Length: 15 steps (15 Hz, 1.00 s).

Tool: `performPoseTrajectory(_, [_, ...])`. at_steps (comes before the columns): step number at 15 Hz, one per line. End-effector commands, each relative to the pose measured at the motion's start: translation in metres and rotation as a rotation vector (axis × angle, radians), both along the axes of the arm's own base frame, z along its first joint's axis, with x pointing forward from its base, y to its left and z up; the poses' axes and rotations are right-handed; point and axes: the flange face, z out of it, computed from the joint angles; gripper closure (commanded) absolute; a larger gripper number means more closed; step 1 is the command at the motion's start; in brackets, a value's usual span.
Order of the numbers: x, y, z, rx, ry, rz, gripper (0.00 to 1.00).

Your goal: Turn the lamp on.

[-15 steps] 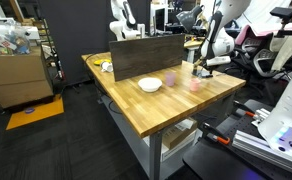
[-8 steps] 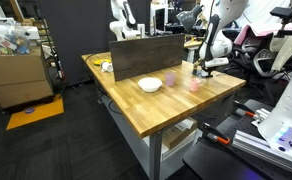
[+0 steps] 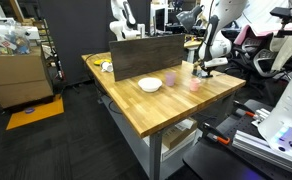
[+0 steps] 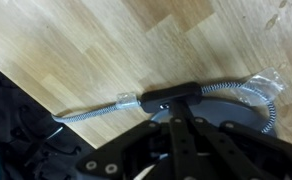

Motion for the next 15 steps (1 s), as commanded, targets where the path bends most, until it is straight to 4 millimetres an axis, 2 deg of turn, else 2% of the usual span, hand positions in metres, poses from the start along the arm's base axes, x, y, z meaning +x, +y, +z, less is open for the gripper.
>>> performPoseTrajectory(1, [0.002,-0.004,-0.004,-0.004,-0.007,0.013,1.00])
performPoseTrajectory(8, [0.004,0.009,-0.013,0.039,0.011,0.023,1.00])
performPoseTrajectory(15, [-0.009,0.009,0.009,0.011,-0.038,0.043,1.00])
